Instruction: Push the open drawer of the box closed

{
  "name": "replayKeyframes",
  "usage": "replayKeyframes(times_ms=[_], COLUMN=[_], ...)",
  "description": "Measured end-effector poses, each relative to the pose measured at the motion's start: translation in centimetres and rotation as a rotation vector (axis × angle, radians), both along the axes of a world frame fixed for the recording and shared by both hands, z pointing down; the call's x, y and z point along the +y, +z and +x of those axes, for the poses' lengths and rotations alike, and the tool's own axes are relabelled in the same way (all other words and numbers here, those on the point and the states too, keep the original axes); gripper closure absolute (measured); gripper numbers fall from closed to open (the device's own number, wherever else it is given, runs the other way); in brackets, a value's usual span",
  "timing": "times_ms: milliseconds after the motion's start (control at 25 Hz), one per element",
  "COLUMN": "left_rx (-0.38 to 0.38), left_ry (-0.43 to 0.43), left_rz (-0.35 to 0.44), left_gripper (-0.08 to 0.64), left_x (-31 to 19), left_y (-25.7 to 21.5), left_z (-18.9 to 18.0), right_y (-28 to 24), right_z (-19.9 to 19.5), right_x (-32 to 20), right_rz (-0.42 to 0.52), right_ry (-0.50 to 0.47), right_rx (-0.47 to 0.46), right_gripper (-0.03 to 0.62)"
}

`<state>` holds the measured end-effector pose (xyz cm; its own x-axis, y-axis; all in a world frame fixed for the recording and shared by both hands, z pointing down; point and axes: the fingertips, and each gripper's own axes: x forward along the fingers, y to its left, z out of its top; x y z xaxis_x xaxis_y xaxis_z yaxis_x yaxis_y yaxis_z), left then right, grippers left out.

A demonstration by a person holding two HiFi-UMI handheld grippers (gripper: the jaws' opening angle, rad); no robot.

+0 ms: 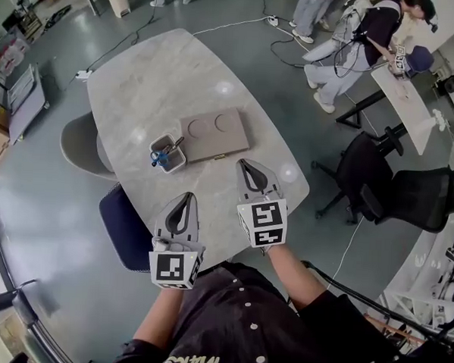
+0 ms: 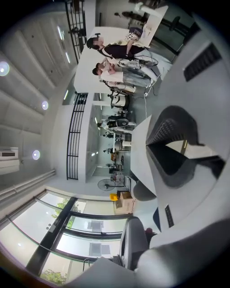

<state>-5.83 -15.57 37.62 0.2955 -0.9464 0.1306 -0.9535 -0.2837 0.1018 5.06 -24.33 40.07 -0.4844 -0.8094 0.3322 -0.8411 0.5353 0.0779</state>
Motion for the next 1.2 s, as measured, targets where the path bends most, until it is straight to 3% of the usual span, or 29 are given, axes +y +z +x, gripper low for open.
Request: replayKeyframes(times_ms=[360,520,1200], left_rx=[-0.017,-0.021,-0.023], left_ry=[0.037,0.046,0.046], left_rz=[0.098,0.123,0.144], left_gripper=[0.543,0.543,0.543], left_x=[-0.7,-0.7,0.3], left_y=[-4.6,-5.8,-6.3], left_z=[0.1,0.3,0.3], right_y=[-6.5,-7.5,-8.6], right_z=[2.4,4.1,4.5], right_x=[2.8,4.1,5.3], right_rz=[0.143,0.164,0.214], right_ry=[0.067,0.106,0.127], right_rx=[-0.135,-0.212,-0.241], right_gripper=[0.595,0.595,0.595])
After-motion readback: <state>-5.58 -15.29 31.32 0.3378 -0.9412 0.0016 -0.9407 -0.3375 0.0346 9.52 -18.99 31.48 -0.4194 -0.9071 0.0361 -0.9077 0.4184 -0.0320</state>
